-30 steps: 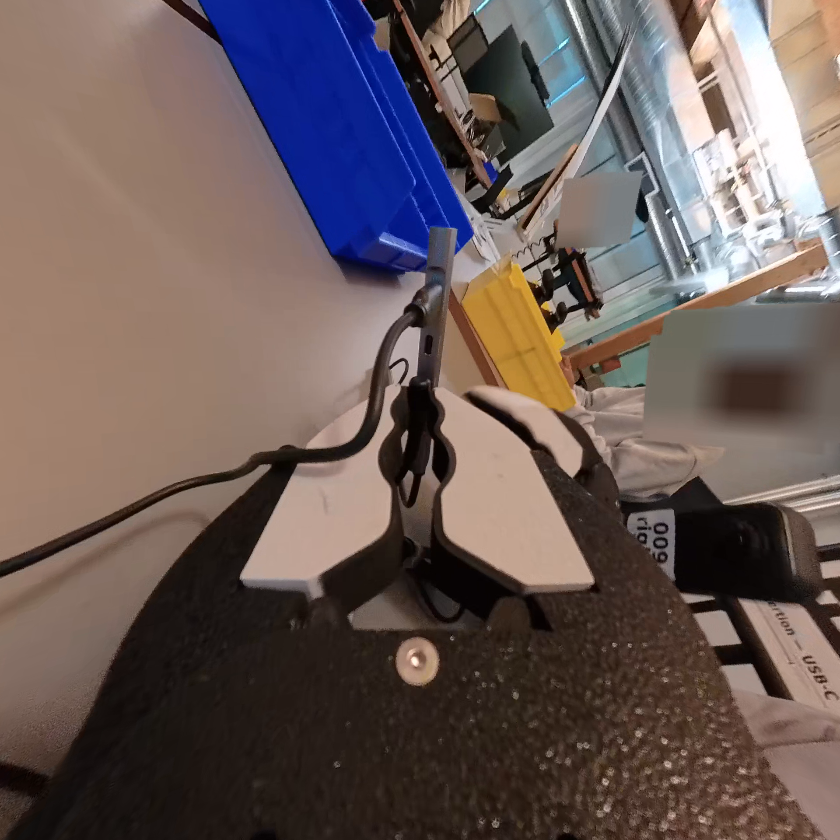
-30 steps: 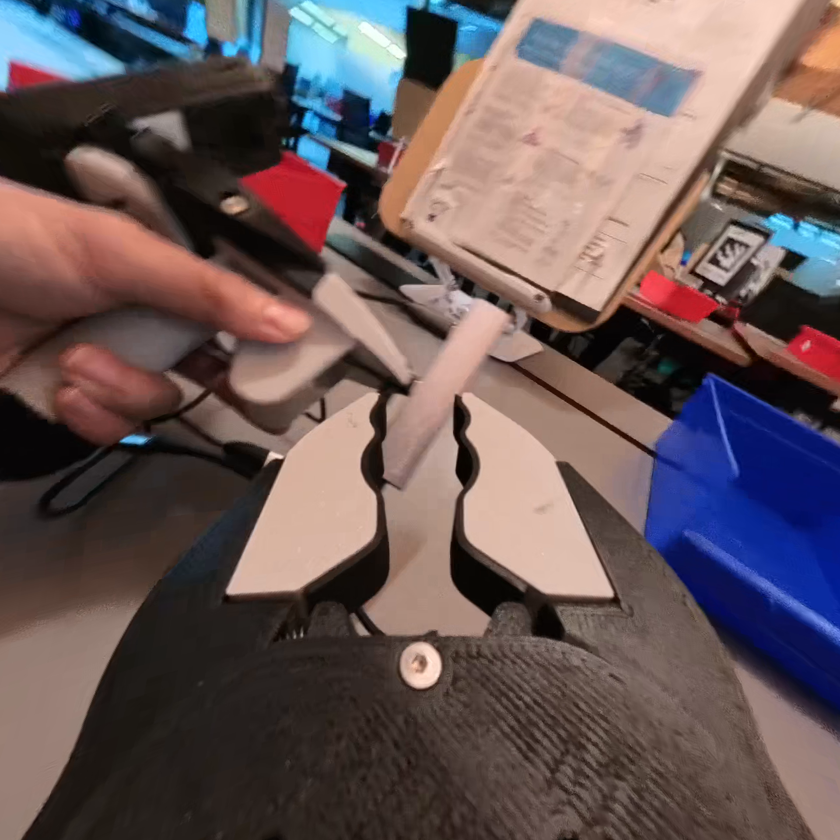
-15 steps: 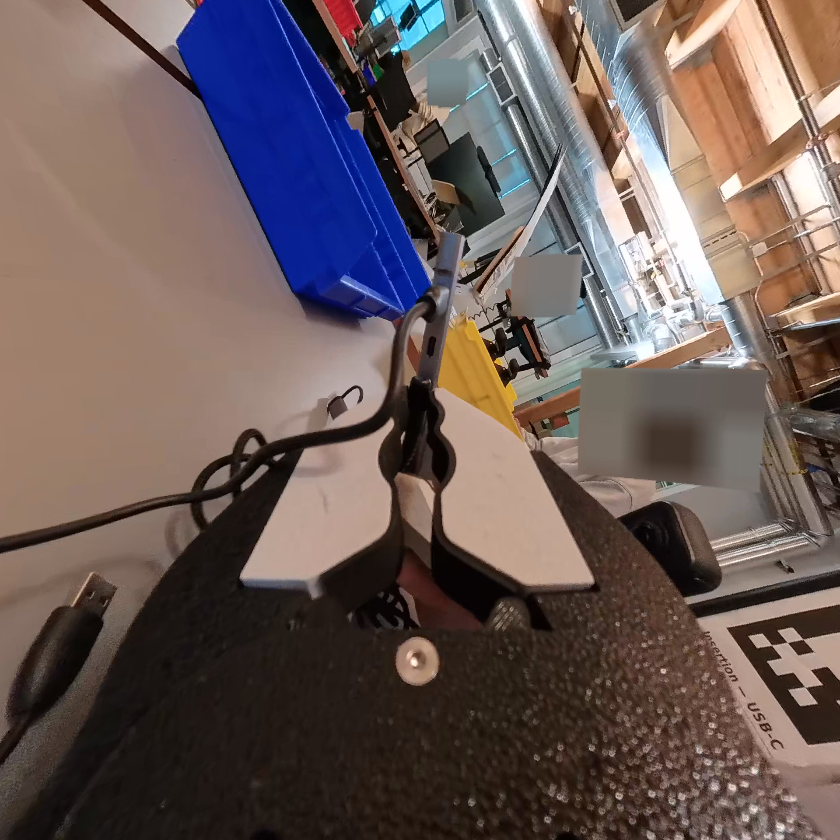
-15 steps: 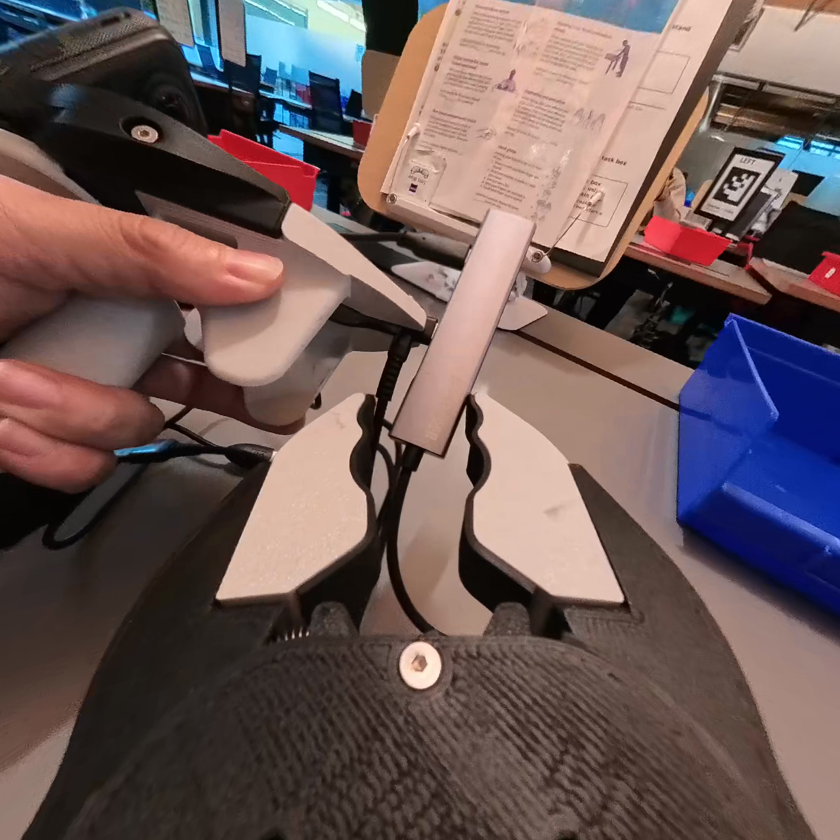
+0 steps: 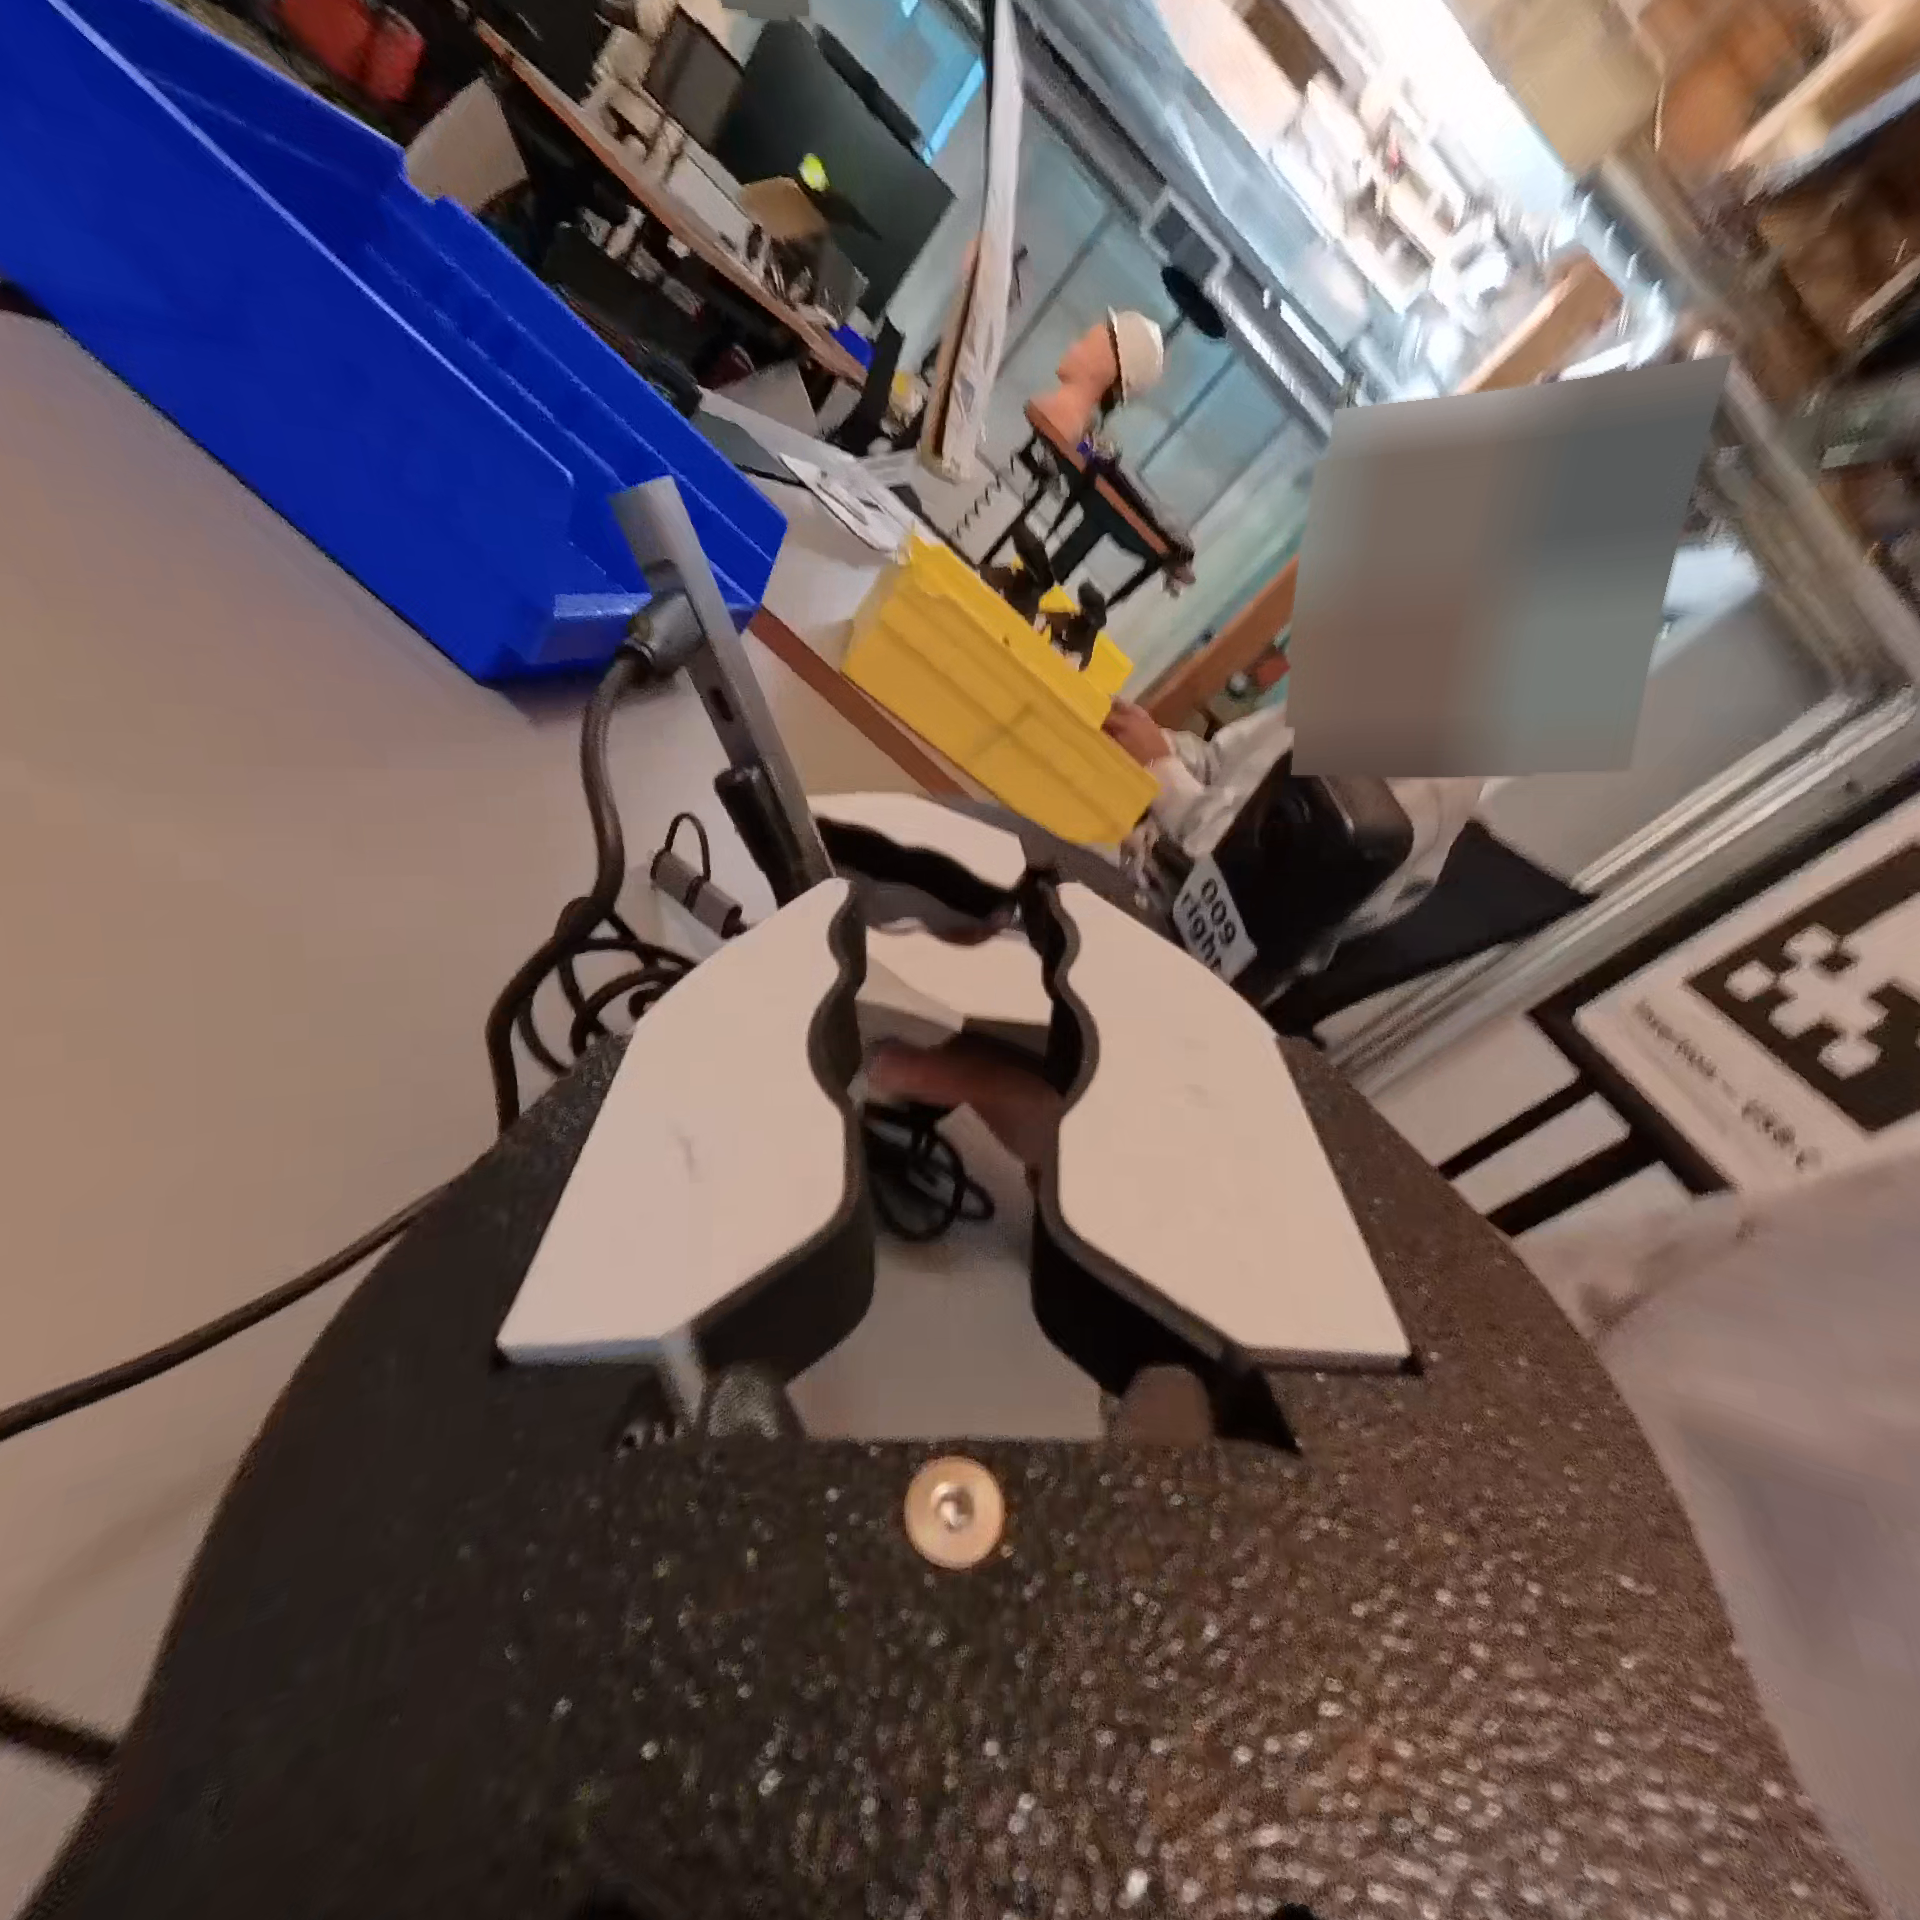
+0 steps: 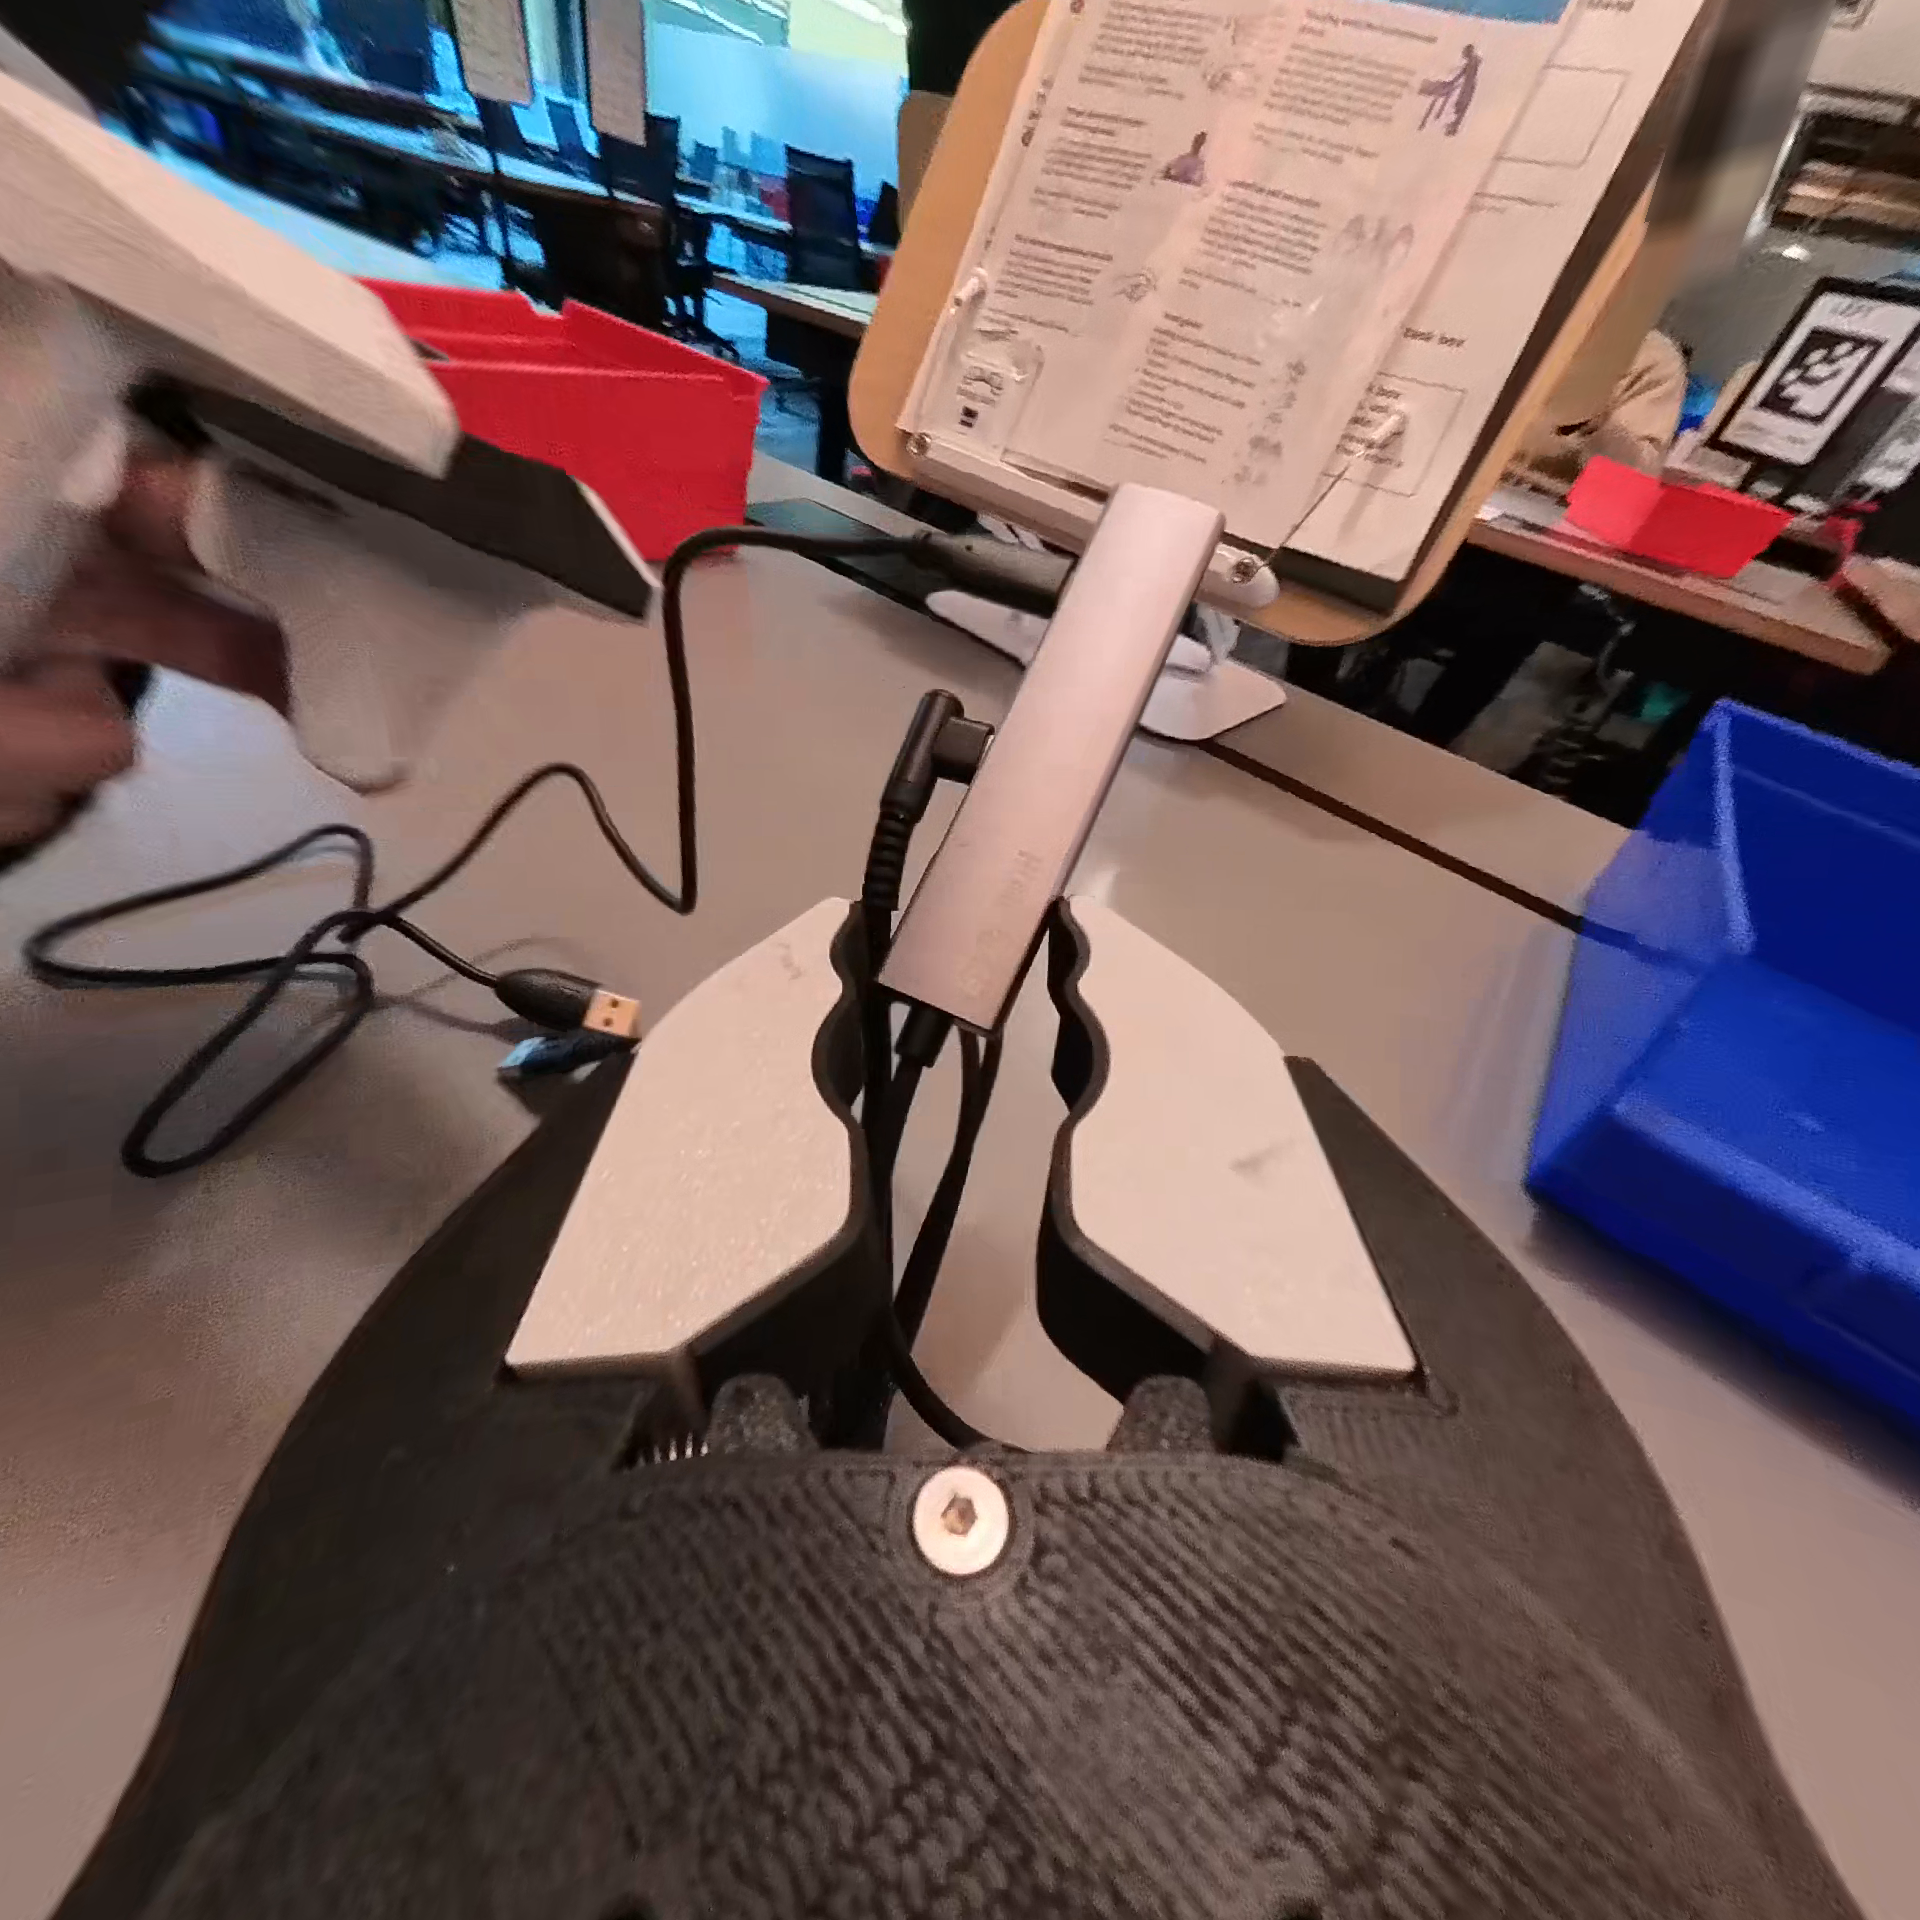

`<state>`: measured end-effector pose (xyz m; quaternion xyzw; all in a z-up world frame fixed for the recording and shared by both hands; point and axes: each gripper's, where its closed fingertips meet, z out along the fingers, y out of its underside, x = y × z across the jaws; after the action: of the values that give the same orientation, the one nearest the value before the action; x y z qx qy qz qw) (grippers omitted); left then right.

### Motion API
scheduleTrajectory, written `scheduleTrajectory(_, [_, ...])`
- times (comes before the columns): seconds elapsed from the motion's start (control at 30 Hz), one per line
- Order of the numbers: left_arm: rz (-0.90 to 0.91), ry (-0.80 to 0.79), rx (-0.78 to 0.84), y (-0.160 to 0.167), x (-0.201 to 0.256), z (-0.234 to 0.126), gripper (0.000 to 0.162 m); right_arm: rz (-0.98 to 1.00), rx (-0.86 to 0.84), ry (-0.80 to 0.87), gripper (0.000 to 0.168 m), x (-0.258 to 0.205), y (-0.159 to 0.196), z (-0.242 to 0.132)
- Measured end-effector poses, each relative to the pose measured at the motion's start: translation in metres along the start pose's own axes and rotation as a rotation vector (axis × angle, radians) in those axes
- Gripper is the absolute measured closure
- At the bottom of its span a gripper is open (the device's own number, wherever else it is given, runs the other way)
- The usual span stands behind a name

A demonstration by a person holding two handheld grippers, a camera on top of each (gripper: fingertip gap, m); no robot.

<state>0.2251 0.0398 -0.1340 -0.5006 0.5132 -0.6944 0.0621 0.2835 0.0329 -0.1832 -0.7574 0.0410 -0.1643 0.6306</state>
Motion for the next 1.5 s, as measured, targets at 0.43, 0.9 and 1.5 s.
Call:
scheduleTrajectory(0.43, [-0.013,-0.205,0.044,-0.005,-0.032,0.006,0.146,-0.027,0.057,-0.056,0.134,-0.03,-0.025,0.002])
scheduleTrajectory(0.9, [-0.183,-0.132,0.113,-0.008,-0.036,0.014,0.156,0.085,0.098,-0.108,0.134,-0.018,-0.025,-0.004])
scheduleTrajectory(1.5, [-0.036,-0.171,0.039,-0.004,-0.025,0.019,0.156,0.293,0.203,-0.105,0.14,-0.009,-0.034,-0.006])
